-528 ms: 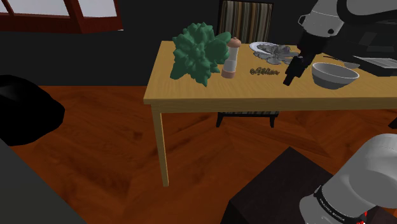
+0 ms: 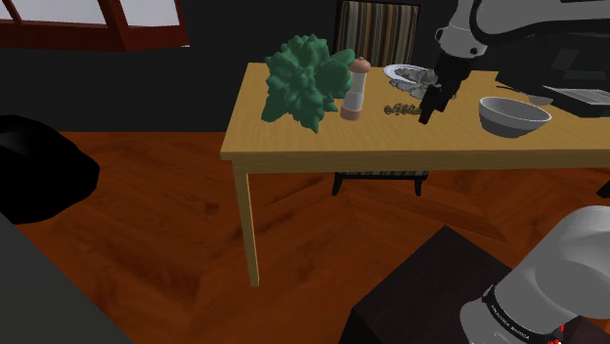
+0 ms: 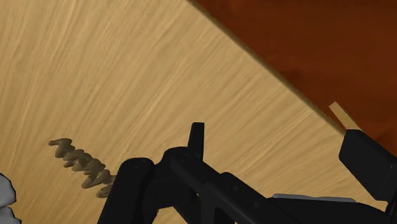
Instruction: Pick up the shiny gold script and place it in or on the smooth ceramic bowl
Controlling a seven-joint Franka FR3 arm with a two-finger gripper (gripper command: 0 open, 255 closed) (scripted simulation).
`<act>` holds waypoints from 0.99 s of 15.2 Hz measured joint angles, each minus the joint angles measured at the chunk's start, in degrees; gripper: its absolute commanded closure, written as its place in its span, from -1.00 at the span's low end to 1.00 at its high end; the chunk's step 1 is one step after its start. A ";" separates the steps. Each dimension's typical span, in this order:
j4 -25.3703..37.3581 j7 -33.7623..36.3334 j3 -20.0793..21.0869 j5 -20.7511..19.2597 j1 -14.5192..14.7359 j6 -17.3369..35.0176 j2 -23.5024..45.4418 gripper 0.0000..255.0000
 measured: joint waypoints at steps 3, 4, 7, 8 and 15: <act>3.98 -1.98 -1.67 -1.68 -0.61 2.94 6.79 -1.00; 4.70 -2.57 -2.10 -2.21 -0.85 3.53 8.06 -1.00; 9.10 -3.92 -3.09 -3.29 -1.24 5.30 14.06 -1.00; 10.16 -4.25 -3.37 -3.64 -1.35 6.21 16.01 -1.00; 23.41 -8.54 -6.00 -4.79 -2.74 9.02 31.31 -1.00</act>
